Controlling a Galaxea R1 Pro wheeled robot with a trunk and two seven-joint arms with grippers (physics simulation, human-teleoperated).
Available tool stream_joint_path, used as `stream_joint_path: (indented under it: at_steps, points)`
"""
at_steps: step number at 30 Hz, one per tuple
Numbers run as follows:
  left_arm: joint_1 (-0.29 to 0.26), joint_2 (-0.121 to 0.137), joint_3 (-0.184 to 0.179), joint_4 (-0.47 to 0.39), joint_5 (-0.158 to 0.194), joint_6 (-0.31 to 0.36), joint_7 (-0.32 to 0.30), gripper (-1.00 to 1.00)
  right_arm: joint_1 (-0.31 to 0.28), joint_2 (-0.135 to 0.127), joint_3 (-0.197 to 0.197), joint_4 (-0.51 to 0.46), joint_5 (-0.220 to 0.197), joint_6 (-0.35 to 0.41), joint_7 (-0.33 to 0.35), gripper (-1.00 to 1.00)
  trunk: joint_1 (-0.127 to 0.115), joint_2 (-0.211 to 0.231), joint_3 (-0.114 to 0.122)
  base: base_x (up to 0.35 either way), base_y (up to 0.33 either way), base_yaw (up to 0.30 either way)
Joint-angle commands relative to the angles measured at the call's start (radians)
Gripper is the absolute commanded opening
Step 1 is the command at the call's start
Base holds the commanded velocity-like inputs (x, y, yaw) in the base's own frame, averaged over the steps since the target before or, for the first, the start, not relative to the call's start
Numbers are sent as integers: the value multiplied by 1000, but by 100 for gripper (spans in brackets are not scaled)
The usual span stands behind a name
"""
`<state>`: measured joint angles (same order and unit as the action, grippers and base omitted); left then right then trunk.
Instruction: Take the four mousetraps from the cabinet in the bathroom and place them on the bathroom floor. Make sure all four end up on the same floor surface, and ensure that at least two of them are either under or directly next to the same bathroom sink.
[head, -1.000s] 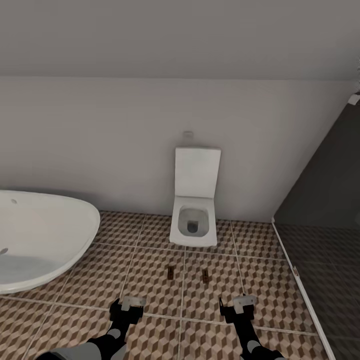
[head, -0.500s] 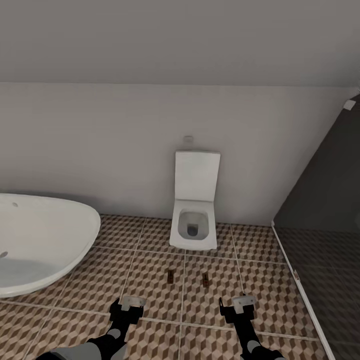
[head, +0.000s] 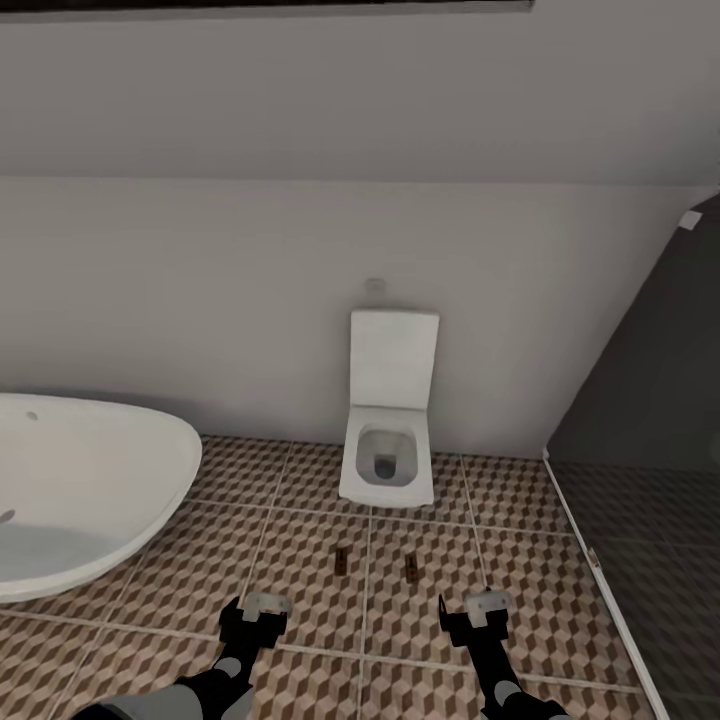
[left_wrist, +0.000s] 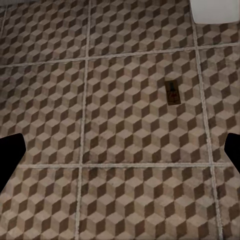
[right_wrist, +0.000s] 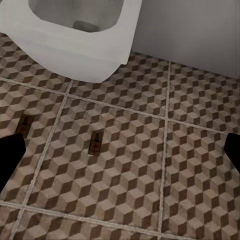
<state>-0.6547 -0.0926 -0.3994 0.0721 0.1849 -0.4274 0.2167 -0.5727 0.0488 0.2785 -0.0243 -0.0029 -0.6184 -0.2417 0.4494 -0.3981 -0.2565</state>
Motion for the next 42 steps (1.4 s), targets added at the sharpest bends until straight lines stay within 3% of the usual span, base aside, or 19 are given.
stream_joint_path:
  at_steps: [1,42]
  points:
    - [-2,-1,-9,5,8,-7,1,100,-1,0,8,1,0,-1,-8,100,1,-2,0,0,0,0]
    - [-2,-1,-9,5,8,-7,1,100,-1,0,8,1,0,-1,-8,100,1,-2,66,0,0,0]
